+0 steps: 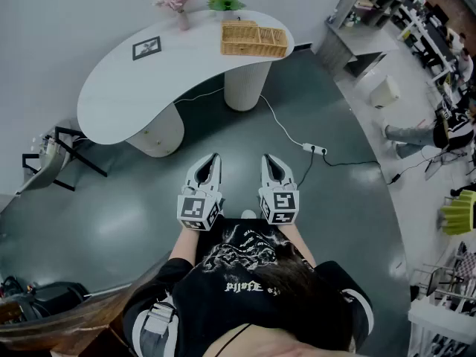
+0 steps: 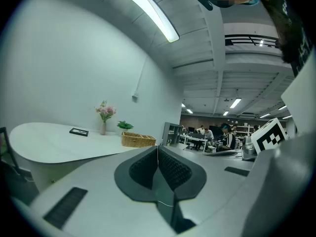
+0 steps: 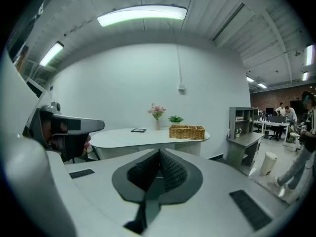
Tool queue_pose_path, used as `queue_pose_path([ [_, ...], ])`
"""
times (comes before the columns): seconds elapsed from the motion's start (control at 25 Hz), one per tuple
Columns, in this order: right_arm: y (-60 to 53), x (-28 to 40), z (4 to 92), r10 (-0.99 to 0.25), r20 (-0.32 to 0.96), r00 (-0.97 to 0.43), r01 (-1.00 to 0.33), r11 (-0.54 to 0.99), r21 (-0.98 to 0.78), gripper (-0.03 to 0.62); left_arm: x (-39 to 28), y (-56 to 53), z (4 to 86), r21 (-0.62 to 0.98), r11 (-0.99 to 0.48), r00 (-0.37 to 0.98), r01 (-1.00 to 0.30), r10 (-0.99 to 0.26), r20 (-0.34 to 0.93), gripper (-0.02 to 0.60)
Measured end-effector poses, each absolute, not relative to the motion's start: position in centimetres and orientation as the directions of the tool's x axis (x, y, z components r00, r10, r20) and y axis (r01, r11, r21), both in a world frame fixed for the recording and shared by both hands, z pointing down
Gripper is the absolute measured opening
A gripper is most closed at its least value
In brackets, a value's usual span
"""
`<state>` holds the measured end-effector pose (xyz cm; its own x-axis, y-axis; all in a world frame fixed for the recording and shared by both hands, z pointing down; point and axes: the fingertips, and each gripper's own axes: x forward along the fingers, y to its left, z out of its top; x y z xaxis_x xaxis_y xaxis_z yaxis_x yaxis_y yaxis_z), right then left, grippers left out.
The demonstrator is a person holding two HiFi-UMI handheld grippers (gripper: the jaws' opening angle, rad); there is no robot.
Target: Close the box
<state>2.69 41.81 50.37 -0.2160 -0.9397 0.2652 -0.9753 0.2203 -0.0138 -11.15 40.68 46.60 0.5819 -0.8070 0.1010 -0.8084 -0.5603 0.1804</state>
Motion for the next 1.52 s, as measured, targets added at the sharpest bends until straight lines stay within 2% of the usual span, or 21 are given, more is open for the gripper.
queue_pose_path([
  [0.48, 40.4, 1.7, 50.6, -0.946, 0.271, -0.178, -0.984, 0.171, -0.047, 0.025, -13.0, 38.9, 47.0, 0.205, -0.581, 0.608, -0.788, -0.787, 0.109, 0.025],
  [0.92, 38.2, -1.2, 51.1, -0.955, 0.265, -0.13, -0.992, 0.126, -0.033, 0.025, -14.3, 37.2, 46.3, 0.134, -0.663, 0.675, -0.736, -0.732, 0.089, 0.025],
  [1.24, 37.5, -2.8, 52.5, -0.938, 0.303, -0.17, -0.981, 0.133, -0.141, 0.025, -15.1, 36.8, 46.7, 0.169, -0.664, 0.683, -0.728, -0.724, 0.099, 0.025],
  [1.52, 36.5, -1.7, 52.2, -0.94, 0.298, -0.166, -0.982, 0.131, -0.133, 0.025, -15.3, 35.6, 47.9, 0.236, -0.649, 0.685, -0.723, -0.718, 0.125, 0.025],
])
